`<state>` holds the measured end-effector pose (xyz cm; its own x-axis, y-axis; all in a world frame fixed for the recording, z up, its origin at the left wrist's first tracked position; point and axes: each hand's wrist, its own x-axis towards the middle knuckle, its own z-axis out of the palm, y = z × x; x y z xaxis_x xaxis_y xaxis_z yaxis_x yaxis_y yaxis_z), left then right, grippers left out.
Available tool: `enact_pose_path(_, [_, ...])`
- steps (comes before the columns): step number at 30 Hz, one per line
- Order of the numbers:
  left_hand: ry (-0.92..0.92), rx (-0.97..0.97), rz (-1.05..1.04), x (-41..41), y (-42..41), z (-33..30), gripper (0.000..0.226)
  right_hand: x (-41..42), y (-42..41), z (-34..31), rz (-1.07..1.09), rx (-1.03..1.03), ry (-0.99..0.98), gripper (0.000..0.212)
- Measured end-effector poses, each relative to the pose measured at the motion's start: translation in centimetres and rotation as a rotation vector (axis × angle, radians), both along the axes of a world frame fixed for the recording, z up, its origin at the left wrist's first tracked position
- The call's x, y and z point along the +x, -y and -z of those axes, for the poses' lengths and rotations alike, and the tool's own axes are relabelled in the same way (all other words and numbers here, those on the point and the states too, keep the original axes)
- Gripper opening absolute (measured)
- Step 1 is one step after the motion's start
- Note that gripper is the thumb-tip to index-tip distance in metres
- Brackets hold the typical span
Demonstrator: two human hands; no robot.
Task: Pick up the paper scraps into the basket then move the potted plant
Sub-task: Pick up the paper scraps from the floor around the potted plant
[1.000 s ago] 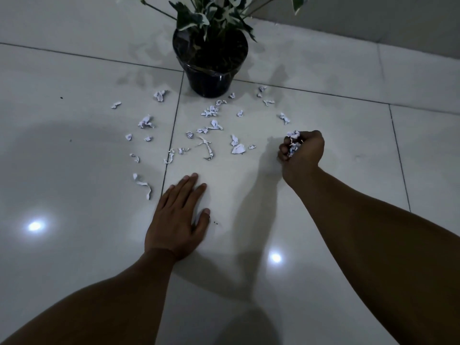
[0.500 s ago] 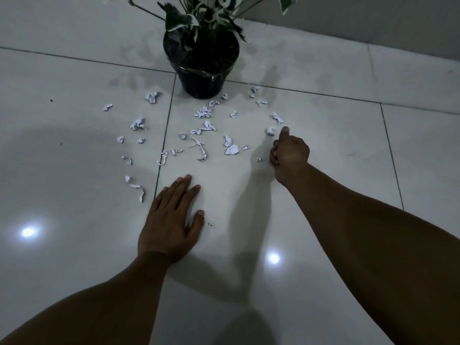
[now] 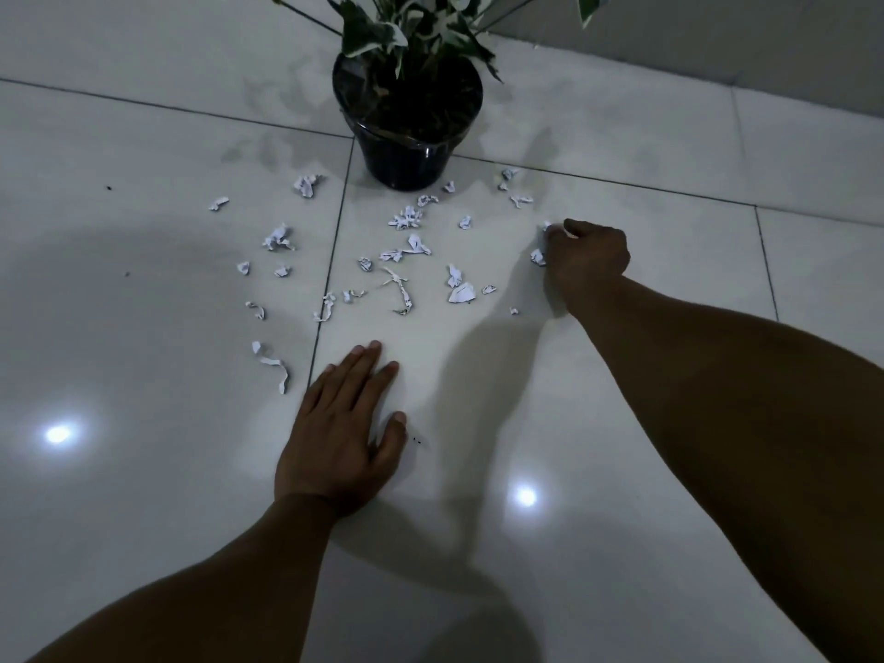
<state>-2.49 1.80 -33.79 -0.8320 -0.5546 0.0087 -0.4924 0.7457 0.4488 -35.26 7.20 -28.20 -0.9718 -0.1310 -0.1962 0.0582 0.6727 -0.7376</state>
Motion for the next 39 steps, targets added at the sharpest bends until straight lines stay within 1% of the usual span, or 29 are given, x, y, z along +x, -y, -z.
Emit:
enact_pose_path(2, [0.001,-0.002,0.000,0.0,0.0,0.0,0.061,-0.4,0.0,0.5,-0.031,0.011,0.063,0.023])
enact_pose_path(3, [0.003,-0.003,-0.001,0.0,-0.1,0.0,0.061,-0.6,0.1,0.8,-0.049,0.040,0.062,0.022])
enact_pose_path(5, [0.004,-0.003,-0.002,0.0,-0.1,-0.1,0.061,-1.3,0.1,1.2,-0.057,0.108,-0.007,0.019])
enact_pose_path(7, [0.005,-0.002,-0.003,0.0,-0.1,-0.1,0.060,-1.5,0.1,0.9,-0.060,0.107,0.033,0.019])
enact_pose_path(8, [0.005,-0.003,-0.005,0.0,-0.1,-0.2,0.060,-1.4,0.1,0.5,-0.082,0.083,0.101,0.022])
enact_pose_path(10, [0.008,-0.013,0.002,0.0,-0.1,-0.2,0.060,-1.2,0.0,0.0,-0.059,-0.062,0.215,0.025])
enact_pose_path(12, [0.000,-0.017,0.009,0.0,-0.1,-0.1,0.060,-1.2,-0.4,-0.2,0.012,-0.259,0.296,0.029])
enact_pose_path(14, [-0.010,-0.019,0.010,0.0,-0.1,-0.1,0.059,-1.1,-0.9,-0.1,0.043,-0.386,0.327,0.032])
enact_pose_path(18, [-0.014,-0.032,0.008,0.0,-0.1,-0.1,0.059,-0.6,-1.4,-0.2,0.017,-0.404,0.356,0.031])
enact_pose_path(20, [-0.010,-0.034,0.008,0.0,-0.2,0.0,0.059,-0.5,-1.7,-0.2,-0.010,-0.383,0.389,0.032])
enact_pose_path(22, [-0.006,-0.033,0.006,-0.1,-0.2,0.0,0.059,-0.2,-1.9,-0.4,-0.032,-0.328,0.372,0.020])
enact_pose_path(23, [-0.004,-0.033,0.004,-0.1,-0.2,0.0,0.059,-0.2,-2.0,-0.2,-0.053,-0.270,0.321,0.019])
enact_pose_path(25, [-0.005,-0.033,0.002,-0.1,-0.3,0.0,0.059,0.0,-2.3,0.1,-0.138,-0.084,0.131,0.029])
enact_pose_path(26, [-0.006,-0.033,0.003,-0.1,-0.3,0.0,0.059,0.2,-2.4,0.1,-0.175,-0.028,0.041,0.029])
enact_pose_path(28, [-0.005,-0.033,0.006,-0.1,-0.3,0.0,0.059,0.8,-2.5,0.4,-0.257,0.007,-0.048,0.023])
enact_pose_path(31, [0.001,-0.030,0.008,0.0,-0.2,-0.1,0.059,1.2,-2.6,1.3,-0.291,0.058,-0.080,0.018])
enact_pose_path(36, [-0.003,-0.024,0.006,0.0,-0.2,0.0,0.059,1.3,-2.1,1.8,-0.207,0.072,-0.092,0.016])
enact_pose_path(39, [-0.013,-0.023,0.007,0.1,-0.2,-0.1,0.059,1.1,-1.5,1.4,-0.202,0.157,0.008,0.015])
